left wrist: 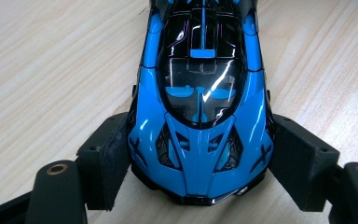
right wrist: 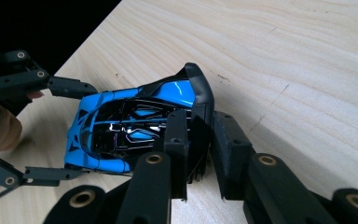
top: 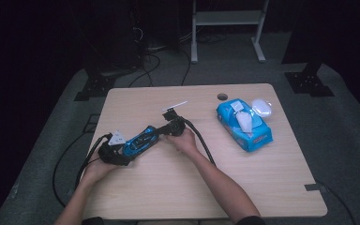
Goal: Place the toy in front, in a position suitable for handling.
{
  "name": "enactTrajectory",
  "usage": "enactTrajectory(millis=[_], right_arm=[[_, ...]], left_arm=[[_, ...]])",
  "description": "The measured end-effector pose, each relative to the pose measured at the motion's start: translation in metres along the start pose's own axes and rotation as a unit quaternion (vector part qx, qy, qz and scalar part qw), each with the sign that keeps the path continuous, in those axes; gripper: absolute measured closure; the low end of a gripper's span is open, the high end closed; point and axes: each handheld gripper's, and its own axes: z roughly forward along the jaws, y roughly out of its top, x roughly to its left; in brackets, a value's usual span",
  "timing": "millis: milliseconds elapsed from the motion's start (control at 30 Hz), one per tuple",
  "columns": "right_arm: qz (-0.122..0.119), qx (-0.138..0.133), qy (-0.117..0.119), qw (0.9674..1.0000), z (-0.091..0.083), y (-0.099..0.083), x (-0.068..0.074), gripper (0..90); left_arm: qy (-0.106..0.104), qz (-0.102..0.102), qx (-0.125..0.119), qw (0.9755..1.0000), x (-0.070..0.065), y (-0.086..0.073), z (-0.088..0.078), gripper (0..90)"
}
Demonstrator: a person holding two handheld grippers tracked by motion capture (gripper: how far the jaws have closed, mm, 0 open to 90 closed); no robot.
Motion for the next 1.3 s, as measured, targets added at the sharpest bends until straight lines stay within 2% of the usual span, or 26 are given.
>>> enactTrajectory(millis=[133,333,533,633,700,733,767,900,933,1000,1133,1300], right_arm=[[-0.001,-0.003,-0.001,1.0,-0.006,0.002,0.002,76.3],[-0.006,-0.02,-0.003,0.9998,-0.029,0.004,0.011,76.2],[-0.016,-0.045,-0.007,0.9988,-0.078,-0.004,0.013,76.2],[-0.01,-0.054,-0.015,0.9984,-0.108,-0.016,0.009,76.5],[-0.009,-0.057,-0.019,0.9981,-0.123,-0.025,0.006,76.6],[-0.007,-0.058,-0.022,0.998,-0.137,-0.033,0.002,76.6],[-0.006,-0.062,-0.023,0.9978,-0.144,-0.037,0.001,76.8],[0.013,-0.07,-0.027,0.9971,-0.178,-0.062,-0.01,78.1],[0.018,-0.071,-0.028,0.9969,-0.184,-0.067,-0.012,78.5],[0.032,-0.075,-0.032,0.9961,-0.2,-0.084,-0.02,78.9],[0.048,-0.075,-0.042,0.9951,-0.216,-0.11,-0.028,78.8],[0.067,-0.073,-0.046,0.994,-0.224,-0.139,-0.036,78.6]], left_arm=[[0.002,0.002,-0.011,0.9999,-0.001,0.003,-0.004,25.8],[0.009,0.024,-0.03,0.9992,-0.011,0.019,-0.016,25.8],[-0.001,0.06,-0.051,0.9969,-0.033,0.05,-0.02,25.8],[-0.011,0.077,-0.055,0.9954,-0.048,0.065,-0.015,25.8],[-0.022,0.096,-0.056,0.9935,-0.063,0.078,-0.009,25.8],[-0.025,0.101,-0.055,0.993,-0.067,0.082,-0.007,25.8],[-0.029,0.105,-0.057,0.9924,-0.072,0.086,-0.005,25.8],[-0.053,0.121,-0.06,0.9895,-0.099,0.104,0.008,25.9],[-0.061,0.13,-0.058,0.9879,-0.107,0.108,0.013,25.9],[-0.072,0.137,-0.058,0.9863,-0.12,0.114,0.02,25.9],[-0.095,0.155,-0.047,0.9823,-0.142,0.119,0.036,25.9],[-0.112,0.174,-0.035,0.9777,-0.157,0.121,0.045,25.9]])
